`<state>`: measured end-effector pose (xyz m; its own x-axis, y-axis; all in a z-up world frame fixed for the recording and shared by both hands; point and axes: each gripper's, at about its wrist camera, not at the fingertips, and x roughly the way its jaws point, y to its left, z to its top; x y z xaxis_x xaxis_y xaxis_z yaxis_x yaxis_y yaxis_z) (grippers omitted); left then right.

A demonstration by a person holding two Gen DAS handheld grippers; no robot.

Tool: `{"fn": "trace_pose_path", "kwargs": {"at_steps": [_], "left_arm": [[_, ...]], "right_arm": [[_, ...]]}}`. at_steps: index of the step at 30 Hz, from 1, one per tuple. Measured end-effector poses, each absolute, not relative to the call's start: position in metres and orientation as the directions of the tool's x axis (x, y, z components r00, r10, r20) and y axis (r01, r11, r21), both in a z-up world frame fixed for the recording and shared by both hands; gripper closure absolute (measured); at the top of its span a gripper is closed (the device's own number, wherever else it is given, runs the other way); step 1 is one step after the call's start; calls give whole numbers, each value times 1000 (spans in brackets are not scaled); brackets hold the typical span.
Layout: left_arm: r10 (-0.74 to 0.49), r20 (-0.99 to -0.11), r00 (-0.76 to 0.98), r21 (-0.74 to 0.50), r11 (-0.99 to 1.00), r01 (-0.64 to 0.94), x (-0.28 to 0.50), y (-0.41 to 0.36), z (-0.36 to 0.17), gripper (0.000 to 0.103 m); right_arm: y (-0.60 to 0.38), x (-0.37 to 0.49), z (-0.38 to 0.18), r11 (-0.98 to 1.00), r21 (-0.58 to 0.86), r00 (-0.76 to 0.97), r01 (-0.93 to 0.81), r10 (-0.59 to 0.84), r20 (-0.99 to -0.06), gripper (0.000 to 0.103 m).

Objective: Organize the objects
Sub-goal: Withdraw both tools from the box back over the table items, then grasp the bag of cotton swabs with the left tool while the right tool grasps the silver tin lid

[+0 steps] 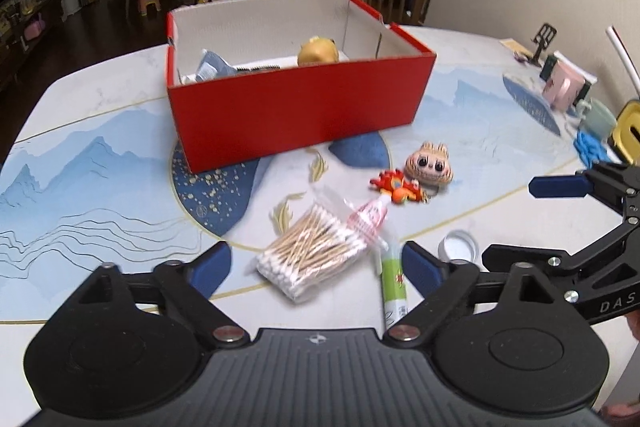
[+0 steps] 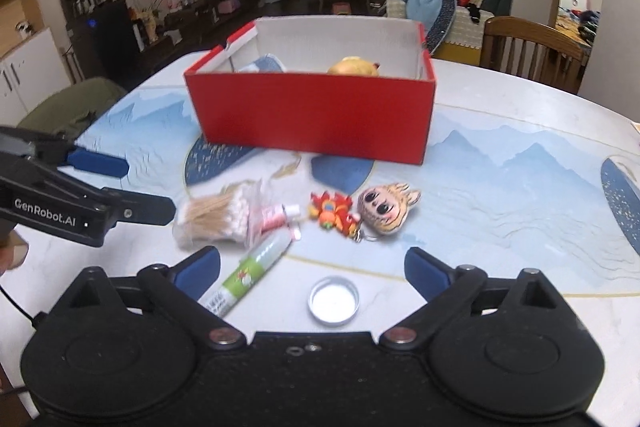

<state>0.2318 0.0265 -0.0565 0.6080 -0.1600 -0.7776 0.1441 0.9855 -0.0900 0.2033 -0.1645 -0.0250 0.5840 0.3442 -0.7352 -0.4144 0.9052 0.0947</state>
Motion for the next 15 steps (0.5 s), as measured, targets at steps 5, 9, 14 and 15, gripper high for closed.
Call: {"fn": "trace_pose_path", "kwargs": {"at_steps": [5, 9, 14, 15], "left_arm": [[-173, -791, 586, -89, 981, 170, 236, 25, -74, 0], [-171, -799, 576, -73, 979, 190, 243, 23, -88, 0], [-153, -812, 563, -43, 978, 204, 253, 21, -103, 0], [-151, -814, 561, -41, 978, 205, 255, 22, -105, 0]], "right_arm": [[-160, 205, -41, 901, 80, 553, -426, 329, -766, 2], [-159, 207, -54, 901, 72, 528, -428, 315, -789, 2], [-160, 211, -64, 902, 77, 502, -426, 306, -809, 3], [-160, 211, -66, 901, 77, 497, -427, 304, -812, 3]]}}
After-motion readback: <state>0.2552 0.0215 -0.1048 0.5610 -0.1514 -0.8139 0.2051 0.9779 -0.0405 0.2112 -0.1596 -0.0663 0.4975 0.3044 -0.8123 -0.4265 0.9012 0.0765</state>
